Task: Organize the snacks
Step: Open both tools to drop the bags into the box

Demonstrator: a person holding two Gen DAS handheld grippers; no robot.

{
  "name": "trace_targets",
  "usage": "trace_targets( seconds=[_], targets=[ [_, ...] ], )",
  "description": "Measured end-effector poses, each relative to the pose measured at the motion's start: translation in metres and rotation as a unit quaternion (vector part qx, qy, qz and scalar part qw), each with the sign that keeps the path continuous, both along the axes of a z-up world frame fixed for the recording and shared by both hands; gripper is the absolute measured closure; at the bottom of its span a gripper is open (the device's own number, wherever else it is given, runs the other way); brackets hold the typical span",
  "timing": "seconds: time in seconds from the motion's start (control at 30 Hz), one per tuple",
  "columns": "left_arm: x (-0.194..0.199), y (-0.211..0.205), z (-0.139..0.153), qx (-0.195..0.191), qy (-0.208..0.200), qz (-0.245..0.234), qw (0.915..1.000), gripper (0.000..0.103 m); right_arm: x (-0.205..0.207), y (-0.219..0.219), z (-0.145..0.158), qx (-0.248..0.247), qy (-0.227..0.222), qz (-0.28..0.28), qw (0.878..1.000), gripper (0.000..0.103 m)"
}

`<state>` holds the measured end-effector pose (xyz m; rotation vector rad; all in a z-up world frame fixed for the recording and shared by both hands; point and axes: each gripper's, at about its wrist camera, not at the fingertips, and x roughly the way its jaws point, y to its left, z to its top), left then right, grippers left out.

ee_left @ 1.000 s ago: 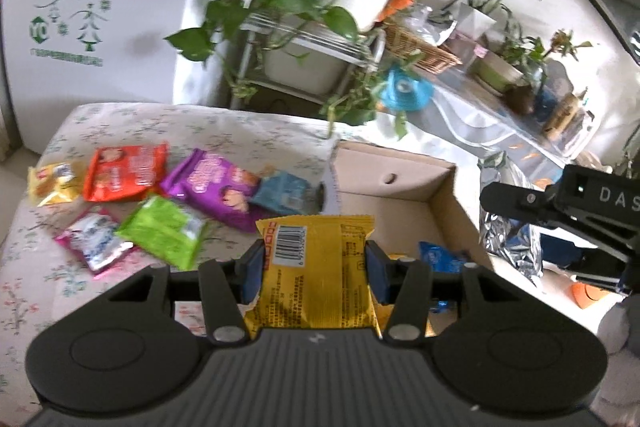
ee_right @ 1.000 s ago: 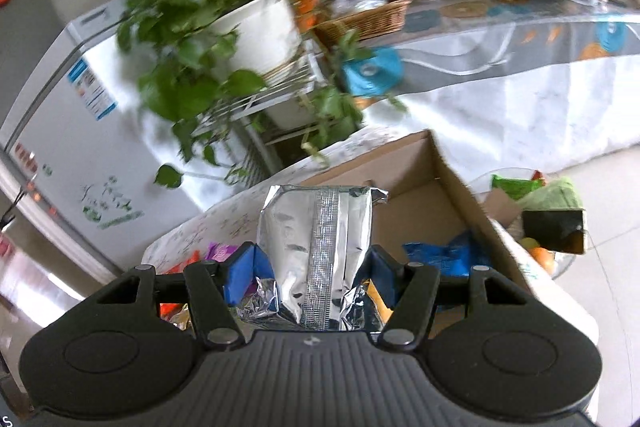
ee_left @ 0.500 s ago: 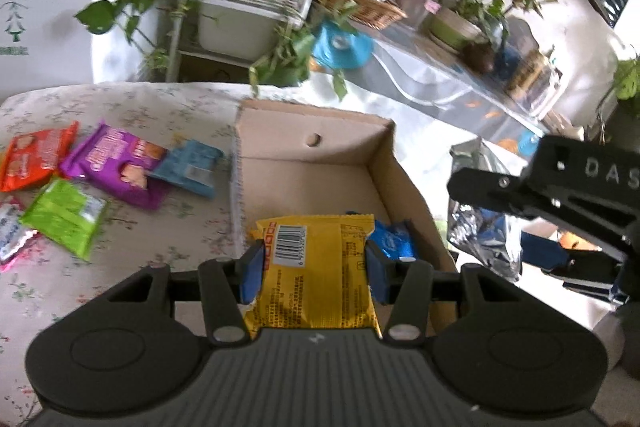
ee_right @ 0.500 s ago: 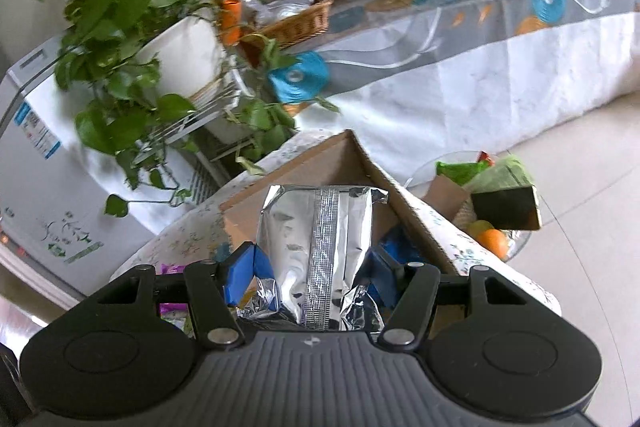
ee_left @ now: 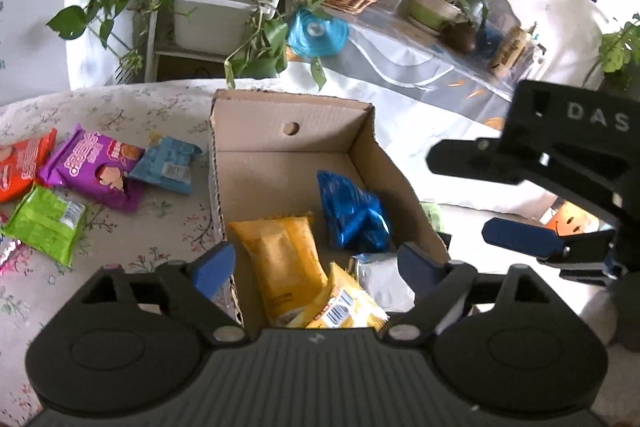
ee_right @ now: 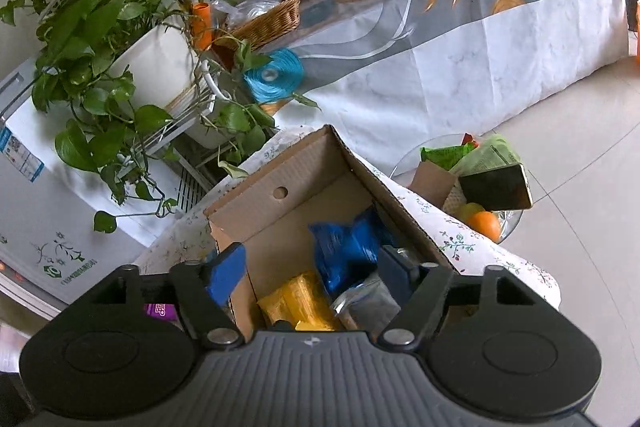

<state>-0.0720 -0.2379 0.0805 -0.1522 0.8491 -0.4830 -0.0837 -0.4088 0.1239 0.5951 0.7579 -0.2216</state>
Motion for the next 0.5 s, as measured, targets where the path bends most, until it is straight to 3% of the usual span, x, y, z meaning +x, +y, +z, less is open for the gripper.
trace_targets(
  seconds=[0.1, 0.5],
  targets=[
    [-0.002, 0.006, 0.000, -0.002, 0.013, -0.010, 0.9999, 0.008, 0.001, 0.003, 0.000, 0.000, -0.002, 0.005, 1.000, 0.019],
    [-0.009, 0.062, -0.011, 0.010, 0.037, -0.006, 0.9992, 0.008, 0.012, 0.026, 0.001, -0.011, -0.001, 0.053, 0.999, 0.017]
  ],
)
